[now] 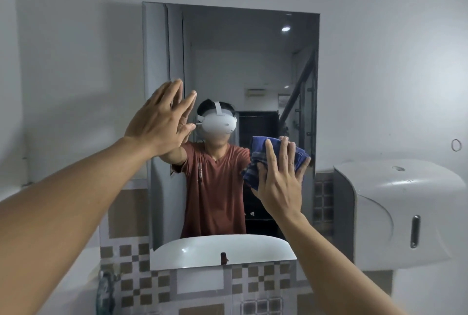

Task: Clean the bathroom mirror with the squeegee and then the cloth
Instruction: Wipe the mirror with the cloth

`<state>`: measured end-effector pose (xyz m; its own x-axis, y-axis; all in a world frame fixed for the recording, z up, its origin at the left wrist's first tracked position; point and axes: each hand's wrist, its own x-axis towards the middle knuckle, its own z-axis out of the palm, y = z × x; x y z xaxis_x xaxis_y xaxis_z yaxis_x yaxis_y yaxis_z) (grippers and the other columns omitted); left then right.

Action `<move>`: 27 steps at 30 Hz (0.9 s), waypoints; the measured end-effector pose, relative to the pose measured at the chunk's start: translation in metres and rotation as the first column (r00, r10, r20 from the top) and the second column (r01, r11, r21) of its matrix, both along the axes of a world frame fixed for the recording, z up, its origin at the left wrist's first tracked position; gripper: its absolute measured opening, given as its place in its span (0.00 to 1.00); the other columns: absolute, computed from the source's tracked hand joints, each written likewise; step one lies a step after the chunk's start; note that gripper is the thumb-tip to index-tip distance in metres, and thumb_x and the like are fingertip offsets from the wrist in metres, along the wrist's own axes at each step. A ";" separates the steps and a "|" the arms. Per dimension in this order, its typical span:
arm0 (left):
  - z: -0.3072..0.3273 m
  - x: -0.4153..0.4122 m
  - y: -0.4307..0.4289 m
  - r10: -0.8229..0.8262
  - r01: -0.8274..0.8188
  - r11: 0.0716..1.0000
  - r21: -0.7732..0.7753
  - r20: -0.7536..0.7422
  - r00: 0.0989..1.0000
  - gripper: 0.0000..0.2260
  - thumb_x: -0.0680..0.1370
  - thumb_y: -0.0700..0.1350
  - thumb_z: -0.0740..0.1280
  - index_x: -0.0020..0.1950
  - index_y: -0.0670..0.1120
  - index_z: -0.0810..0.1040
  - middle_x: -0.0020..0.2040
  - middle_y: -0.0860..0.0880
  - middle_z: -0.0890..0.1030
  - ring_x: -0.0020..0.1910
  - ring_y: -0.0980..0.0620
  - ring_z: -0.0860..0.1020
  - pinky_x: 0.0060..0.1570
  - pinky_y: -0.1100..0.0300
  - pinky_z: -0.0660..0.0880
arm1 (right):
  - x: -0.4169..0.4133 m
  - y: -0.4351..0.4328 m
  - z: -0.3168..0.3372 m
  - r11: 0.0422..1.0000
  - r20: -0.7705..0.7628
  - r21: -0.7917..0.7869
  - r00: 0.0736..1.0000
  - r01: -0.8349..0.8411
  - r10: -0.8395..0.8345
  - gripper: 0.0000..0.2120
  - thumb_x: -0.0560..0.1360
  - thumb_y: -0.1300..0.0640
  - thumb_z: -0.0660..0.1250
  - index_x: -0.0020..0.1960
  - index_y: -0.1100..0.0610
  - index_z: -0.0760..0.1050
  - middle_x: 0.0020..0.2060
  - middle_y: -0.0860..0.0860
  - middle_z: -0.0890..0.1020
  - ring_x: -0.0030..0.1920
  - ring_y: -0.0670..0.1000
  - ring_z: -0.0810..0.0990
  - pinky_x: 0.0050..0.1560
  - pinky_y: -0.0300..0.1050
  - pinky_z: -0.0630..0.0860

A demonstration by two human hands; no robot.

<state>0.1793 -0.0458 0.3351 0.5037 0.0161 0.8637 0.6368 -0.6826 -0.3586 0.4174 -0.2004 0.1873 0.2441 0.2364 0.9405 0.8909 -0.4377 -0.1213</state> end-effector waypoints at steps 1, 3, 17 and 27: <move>-0.001 0.001 0.002 -0.006 0.006 1.000 -0.010 -0.002 1.000 0.35 0.77 0.60 0.65 0.80 0.49 0.58 0.80 0.39 0.55 0.78 0.38 0.55 0.76 0.43 0.59 | -0.007 0.006 -0.001 1.000 0.021 -0.007 1.000 -0.001 0.001 0.28 0.85 0.46 0.51 0.82 0.52 0.52 0.81 0.60 0.53 0.81 0.60 0.47 0.74 0.75 0.45; -0.002 0.001 0.003 -0.022 0.022 1.000 -0.021 -0.003 1.000 0.35 0.78 0.60 0.64 0.80 0.50 0.57 0.80 0.40 0.55 0.79 0.39 0.54 0.75 0.42 0.60 | -0.025 0.017 -0.002 0.999 0.067 -0.039 0.998 -0.014 0.017 0.27 0.85 0.45 0.47 0.82 0.52 0.53 0.81 0.60 0.54 0.81 0.60 0.47 0.74 0.75 0.44; 0.021 -0.018 0.002 -0.002 0.004 1.000 0.019 -0.076 0.997 0.29 0.77 0.57 0.68 0.77 0.53 0.66 0.78 0.44 0.64 0.76 0.44 0.62 0.54 0.39 0.79 | -0.130 0.103 -0.001 0.976 0.250 -0.183 0.955 -0.117 0.161 0.29 0.82 0.52 0.58 0.81 0.57 0.56 0.79 0.64 0.57 0.80 0.63 0.52 0.74 0.76 0.43; 0.001 -0.015 0.004 -0.037 0.037 0.999 0.015 0.000 0.999 0.31 0.77 0.55 0.69 0.78 0.49 0.64 0.78 0.40 0.62 0.76 0.41 0.61 0.69 0.47 0.69 | -0.128 0.098 -0.038 0.881 0.394 -0.452 0.856 -0.137 0.335 0.28 0.83 0.45 0.48 0.80 0.53 0.58 0.80 0.60 0.58 0.80 0.59 0.55 0.77 0.70 0.48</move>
